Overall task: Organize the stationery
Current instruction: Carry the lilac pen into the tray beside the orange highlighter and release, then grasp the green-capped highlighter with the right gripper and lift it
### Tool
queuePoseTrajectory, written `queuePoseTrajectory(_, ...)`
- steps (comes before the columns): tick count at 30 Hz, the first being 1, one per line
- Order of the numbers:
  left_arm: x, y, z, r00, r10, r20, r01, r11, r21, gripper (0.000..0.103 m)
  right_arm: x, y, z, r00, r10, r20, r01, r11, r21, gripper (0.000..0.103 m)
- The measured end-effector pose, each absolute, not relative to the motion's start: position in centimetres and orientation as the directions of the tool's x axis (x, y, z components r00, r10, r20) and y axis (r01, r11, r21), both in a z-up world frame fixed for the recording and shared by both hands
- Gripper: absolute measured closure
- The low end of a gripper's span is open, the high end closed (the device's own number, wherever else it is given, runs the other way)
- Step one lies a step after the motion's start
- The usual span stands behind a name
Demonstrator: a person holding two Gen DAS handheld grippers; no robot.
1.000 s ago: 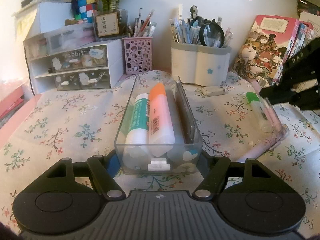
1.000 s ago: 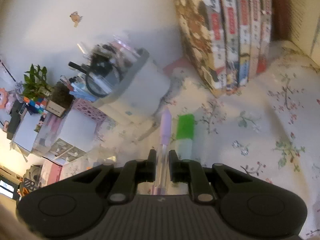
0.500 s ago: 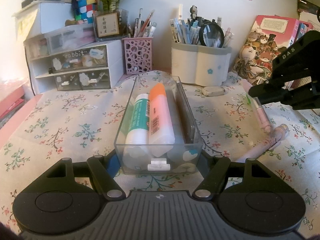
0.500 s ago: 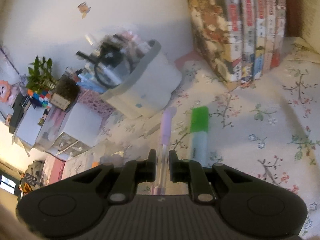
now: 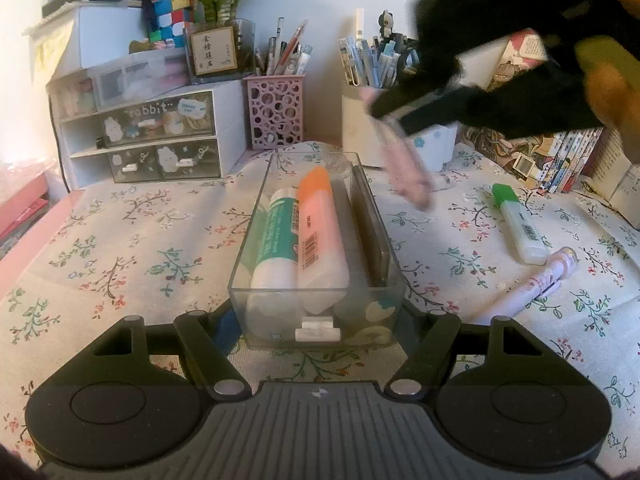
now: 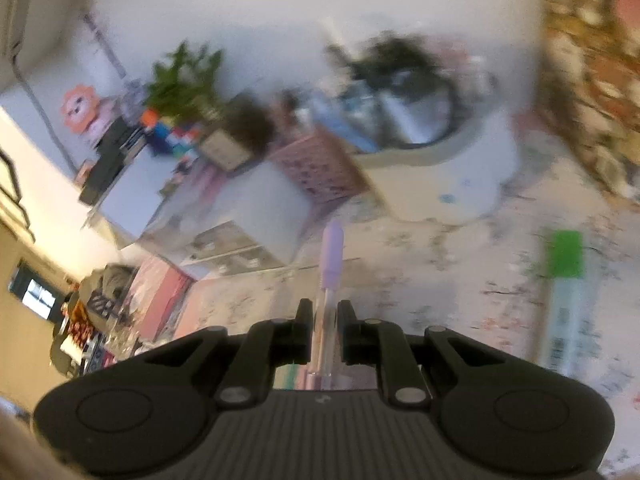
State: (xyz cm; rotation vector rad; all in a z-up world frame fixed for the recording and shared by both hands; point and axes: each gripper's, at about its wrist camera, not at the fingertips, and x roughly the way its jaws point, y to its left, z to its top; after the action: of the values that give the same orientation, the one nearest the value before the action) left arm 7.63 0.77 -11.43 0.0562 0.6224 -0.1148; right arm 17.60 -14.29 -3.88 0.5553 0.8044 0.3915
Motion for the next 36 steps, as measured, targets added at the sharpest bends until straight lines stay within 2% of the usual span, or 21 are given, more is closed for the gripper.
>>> queuePoseTrajectory(9,7.6,0.8,-11.4,0.806,-0.090,-0.584,0.124,0.992,0.018,0.031,18.6,-10.7,-4.2,0.586,0.510,-0.629,-0.165,0.836,0.524,0.097)
queuePoseTrajectory(17,7.6,0.8,-11.4,0.806,-0.090,-0.585,0.124,0.992,0.018,0.031,18.0,-9.5,-4.3,0.584,0.429,-0.689,-0.196,0.898,0.393,0.096)
queuePoseTrajectory(25,7.7,0.8,-11.4,0.806,-0.093,-0.585,0.126,0.992,0.017,0.031,17.1,-11.3,-3.3,0.624,0.440,-0.646,-0.197,0.888,0.415,0.096)
queuePoseTrajectory(29,7.7,0.8,-11.4,0.806,-0.093,-0.585,0.126,0.992,0.017,0.031,16.7,-15.5,-3.1,0.668,0.386,-0.636,-0.099,0.893,0.439,0.094)
queuePoseTrajectory(36,7.7,0.7,-11.4,0.806,-0.092,-0.585,0.126,0.992,0.017,0.031,16.0,-23.1,-5.2,0.685,0.228,-0.692,0.134,0.894,0.428,0.091)
